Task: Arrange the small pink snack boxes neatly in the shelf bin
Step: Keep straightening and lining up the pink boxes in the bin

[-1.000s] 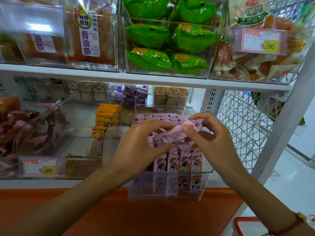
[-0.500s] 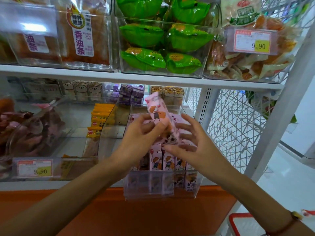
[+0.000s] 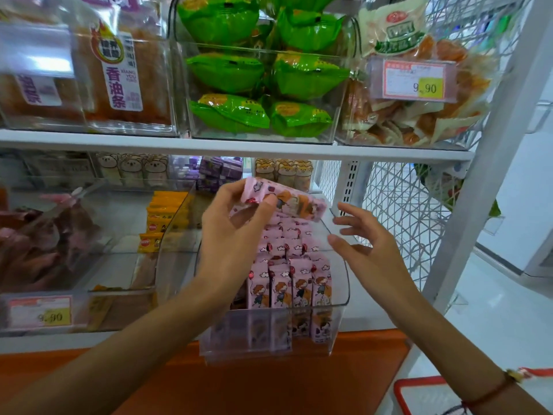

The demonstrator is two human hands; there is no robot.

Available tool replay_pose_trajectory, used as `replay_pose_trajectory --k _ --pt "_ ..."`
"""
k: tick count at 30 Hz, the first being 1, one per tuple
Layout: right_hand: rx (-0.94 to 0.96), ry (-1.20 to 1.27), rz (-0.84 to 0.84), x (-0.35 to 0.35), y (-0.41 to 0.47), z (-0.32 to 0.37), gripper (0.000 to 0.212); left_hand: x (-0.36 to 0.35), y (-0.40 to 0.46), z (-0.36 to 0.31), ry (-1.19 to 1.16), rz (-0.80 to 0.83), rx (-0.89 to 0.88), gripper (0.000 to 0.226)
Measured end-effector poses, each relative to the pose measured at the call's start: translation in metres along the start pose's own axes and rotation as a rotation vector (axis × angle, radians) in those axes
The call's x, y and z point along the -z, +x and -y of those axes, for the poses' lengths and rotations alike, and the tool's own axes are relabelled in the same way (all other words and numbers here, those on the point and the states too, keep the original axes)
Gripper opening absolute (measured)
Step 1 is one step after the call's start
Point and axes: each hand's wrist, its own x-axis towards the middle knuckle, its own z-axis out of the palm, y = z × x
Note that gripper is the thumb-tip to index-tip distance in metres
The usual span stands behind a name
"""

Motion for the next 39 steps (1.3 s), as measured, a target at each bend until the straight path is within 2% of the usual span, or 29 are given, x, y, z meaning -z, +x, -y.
replay_pose_trajectory --k 2,4,9,13,17,25,28,32,35,39 --pt "-0.046 -0.079 0.012 0.003 0.001 -0.007 0.041 -0.007 0.009 0.010 0.036 -0.063 -0.028 0.022" --pt "-0.103 -0.148 0.099 0.002 -0.001 -0.014 0.040 -0.016 0.018 0.022 0.077 -0.063 -0.024 0.023" --pt "-0.097 -0.169 0.176 -0.001 -0.010 -0.018 0.028 -0.029 0.036 0.051 0.220 0.062 0.016 0.022" --pt "-0.076 -0.186 0.197 0.003 -0.010 -0.020 0.033 -0.021 0.045 0.056 0.406 0.124 0.016 0.023" --pt "-0.056 -0.149 0.229 0.005 -0.011 -0.023 0.028 -0.010 0.054 0.054 0.553 0.213 0.018 0.026" --pt "-0.042 -0.108 0.233 0.005 -0.010 -0.023 0.035 -0.002 0.057 0.057 0.530 0.360 -0.013 0.018" --pt "-0.043 -0.105 0.232 0.005 -0.010 -0.023 0.036 -0.002 0.074 0.046 0.521 0.447 0.006 0.019" --pt "-0.055 -0.097 0.233 0.006 -0.009 -0.022 0.033 -0.012 0.095 0.031 0.564 0.667 0.051 0.022" --pt "-0.050 -0.115 0.228 0.007 -0.009 -0.020 0.031 -0.025 0.107 0.030 0.726 0.803 0.052 0.039" --pt "-0.022 -0.259 0.171 0.011 -0.010 -0.019 0.021 -0.040 0.100 0.058 0.892 0.836 -0.001 0.049"
